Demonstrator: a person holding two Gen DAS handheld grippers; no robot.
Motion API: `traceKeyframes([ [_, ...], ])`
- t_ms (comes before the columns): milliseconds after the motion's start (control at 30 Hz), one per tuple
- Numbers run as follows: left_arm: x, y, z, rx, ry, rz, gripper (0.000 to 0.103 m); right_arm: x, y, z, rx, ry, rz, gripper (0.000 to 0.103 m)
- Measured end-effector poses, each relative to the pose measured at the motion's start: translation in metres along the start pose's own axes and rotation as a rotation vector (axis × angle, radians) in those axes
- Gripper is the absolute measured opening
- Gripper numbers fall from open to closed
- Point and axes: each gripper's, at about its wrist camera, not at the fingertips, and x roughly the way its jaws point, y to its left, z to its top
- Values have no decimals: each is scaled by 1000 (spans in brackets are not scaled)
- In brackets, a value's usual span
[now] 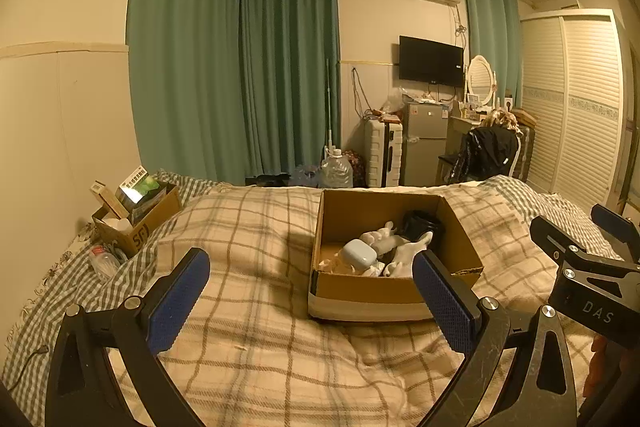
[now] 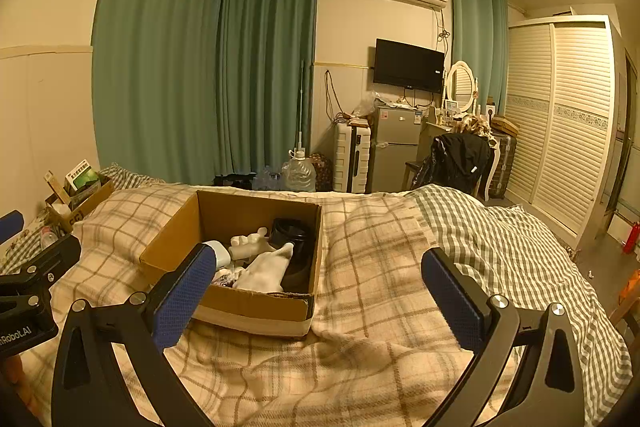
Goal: Organize objects
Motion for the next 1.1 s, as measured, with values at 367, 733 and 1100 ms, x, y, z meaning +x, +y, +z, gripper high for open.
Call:
traceKeyframes([
  [367, 2, -1, -2, 1, 8, -4, 103, 0, 1, 0, 0, -1, 0, 103],
  [733, 2, -2, -3, 9, 8, -28, 103, 2, 4, -3, -11, 6, 1, 103],
  [1100, 3, -3, -3, 12, 15, -10, 103, 3, 5, -4, -12, 12, 1, 103],
])
